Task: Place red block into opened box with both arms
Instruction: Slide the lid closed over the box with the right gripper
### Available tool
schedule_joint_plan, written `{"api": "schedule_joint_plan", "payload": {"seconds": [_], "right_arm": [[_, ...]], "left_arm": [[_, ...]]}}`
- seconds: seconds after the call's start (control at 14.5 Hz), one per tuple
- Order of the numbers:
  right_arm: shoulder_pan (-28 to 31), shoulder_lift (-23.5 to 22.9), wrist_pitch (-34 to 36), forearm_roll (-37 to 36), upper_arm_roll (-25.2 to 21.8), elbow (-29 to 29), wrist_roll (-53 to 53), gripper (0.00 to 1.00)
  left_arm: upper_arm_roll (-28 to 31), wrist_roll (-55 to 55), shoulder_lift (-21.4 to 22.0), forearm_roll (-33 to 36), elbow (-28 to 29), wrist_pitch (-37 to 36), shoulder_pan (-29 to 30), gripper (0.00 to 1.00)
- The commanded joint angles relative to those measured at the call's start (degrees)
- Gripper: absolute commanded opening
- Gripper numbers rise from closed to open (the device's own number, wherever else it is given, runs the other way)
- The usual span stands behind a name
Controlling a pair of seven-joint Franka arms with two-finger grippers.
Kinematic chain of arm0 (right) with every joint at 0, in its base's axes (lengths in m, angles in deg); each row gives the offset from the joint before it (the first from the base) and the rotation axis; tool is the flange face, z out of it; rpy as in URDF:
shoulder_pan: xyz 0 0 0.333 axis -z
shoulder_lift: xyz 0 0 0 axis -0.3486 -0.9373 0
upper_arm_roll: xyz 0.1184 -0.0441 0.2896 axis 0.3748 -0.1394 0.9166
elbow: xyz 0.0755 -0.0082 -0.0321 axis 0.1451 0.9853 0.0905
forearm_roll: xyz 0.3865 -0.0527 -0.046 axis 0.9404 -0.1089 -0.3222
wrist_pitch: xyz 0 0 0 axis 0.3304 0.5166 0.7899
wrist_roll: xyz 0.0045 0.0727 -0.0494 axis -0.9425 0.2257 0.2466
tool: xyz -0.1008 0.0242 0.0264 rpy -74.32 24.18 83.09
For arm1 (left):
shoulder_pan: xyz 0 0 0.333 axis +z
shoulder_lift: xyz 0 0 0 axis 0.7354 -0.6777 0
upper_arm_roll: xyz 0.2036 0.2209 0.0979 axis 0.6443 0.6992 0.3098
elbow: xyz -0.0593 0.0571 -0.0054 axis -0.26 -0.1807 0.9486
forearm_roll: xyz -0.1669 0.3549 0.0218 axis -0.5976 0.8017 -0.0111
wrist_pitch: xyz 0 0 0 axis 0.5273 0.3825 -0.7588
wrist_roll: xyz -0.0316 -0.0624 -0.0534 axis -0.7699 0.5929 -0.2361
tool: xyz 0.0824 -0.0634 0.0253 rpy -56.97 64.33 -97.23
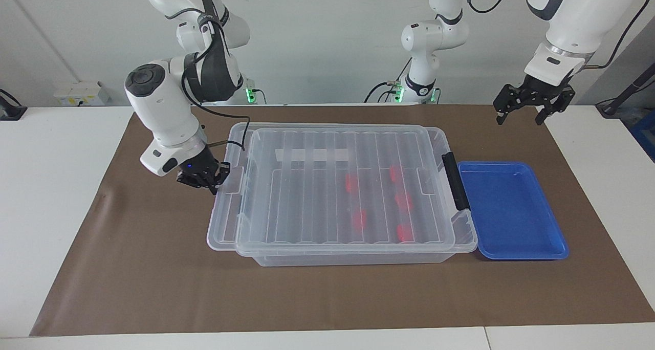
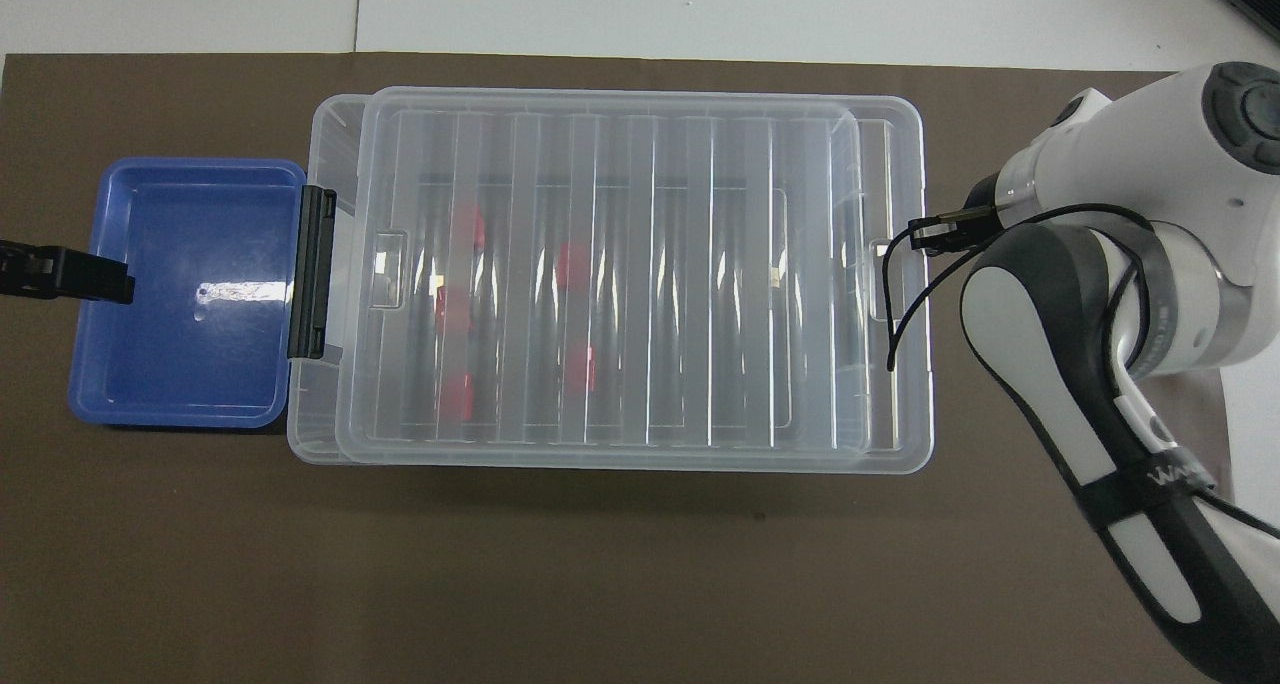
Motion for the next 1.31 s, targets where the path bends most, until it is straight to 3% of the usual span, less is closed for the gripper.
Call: {"api": "schedule_joint_plan", "payload": {"seconds": [0.0,1.1,1.17,1.24], "right_arm": [[-1.0,-0.1,-1.4,2.6,-0.1,0.5,1.0,0.0],[-2.1,0.1,-0.7,1.9,-0.2,0.4,2.5,0.0],[-2.0,0.3,-0.7,1.2,-0.4,0.2,2.6,0.59],[-1.4,0.8,-0.7,0.3,-0.5,0.2,2.9,1.0]], "left_arm": [[0.6,0.8,0.1,-0.5,0.2,0.4,-0.9,1.0],[0.9,1.9,0.2,-0.5,0.2,0.6,-1.7,1.0],[1.3,2.3,0.1,-0.5,0.3,0.6,-2.5,1.0],[1.5,2.9,0.1,-0.5,0.3,0.9,-2.6,1.0]]}}
